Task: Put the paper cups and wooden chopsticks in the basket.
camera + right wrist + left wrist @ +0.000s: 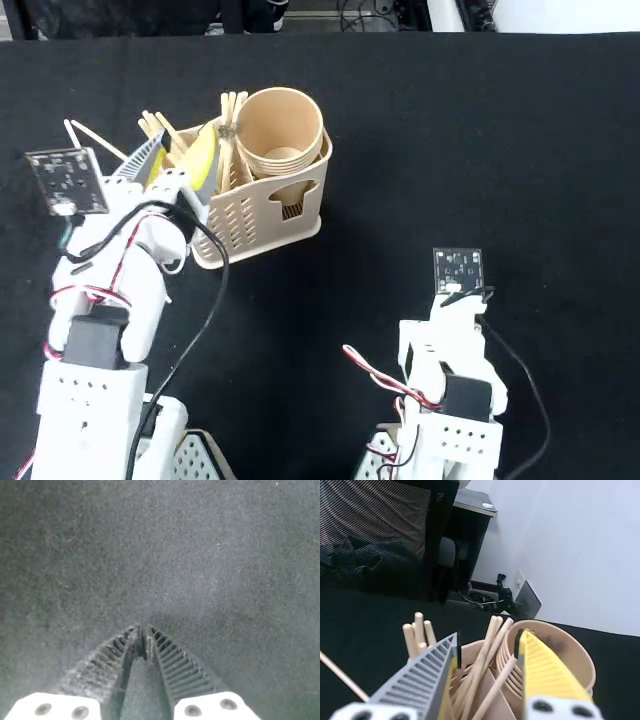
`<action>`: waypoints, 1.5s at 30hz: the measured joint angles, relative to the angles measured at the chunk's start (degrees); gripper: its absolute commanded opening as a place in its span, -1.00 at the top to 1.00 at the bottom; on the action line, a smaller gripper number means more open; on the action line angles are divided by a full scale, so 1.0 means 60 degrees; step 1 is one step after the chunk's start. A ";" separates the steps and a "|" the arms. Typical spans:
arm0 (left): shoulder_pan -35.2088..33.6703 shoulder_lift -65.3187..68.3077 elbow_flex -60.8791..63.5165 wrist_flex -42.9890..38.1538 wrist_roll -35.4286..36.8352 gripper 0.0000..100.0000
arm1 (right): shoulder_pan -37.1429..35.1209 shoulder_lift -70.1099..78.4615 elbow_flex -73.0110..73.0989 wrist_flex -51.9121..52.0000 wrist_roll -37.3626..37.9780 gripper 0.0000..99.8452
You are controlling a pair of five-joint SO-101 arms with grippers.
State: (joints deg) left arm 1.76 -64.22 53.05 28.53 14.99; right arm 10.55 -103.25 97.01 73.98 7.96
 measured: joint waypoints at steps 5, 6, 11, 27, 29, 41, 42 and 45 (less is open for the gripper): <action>-0.1231 0.0015 -0.1524 0.1729 0.0498 0.58 | 0.0000 0.0000 0.0000 0.0000 0.0000 0.97; -0.1670 0.0015 -0.1875 0.2125 0.0674 0.58 | 0.0000 0.0000 0.0000 0.0000 0.0000 0.97; -0.4029 0.1377 -0.3341 0.3722 0.1231 0.58 | 0.0000 0.0000 0.0000 0.0000 0.0000 0.97; -0.5158 1.2498 -0.8557 0.4073 0.1363 0.58 | 0.0000 0.0000 0.0000 0.0000 0.0000 0.97; -0.5201 1.3905 -0.9333 0.4073 0.1363 0.58 | 0.0000 0.0000 0.0000 0.0000 0.0000 0.97; -0.5231 1.9897 -1.5971 0.7033 0.0469 0.94 | 0.0000 0.0000 0.0000 0.0000 0.0000 0.97; -0.5216 2.0264 -1.6659 0.7399 0.0440 0.95 | 0.0000 0.0000 0.0000 0.0000 0.0000 0.97; -0.5172 2.1231 -1.8593 0.8469 0.0425 0.95 | 0.0000 0.0000 0.0000 0.0000 0.0000 0.97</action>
State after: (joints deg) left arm -29.27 63.16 -58.51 79.34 17.54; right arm 10.55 -103.25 97.01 73.98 7.96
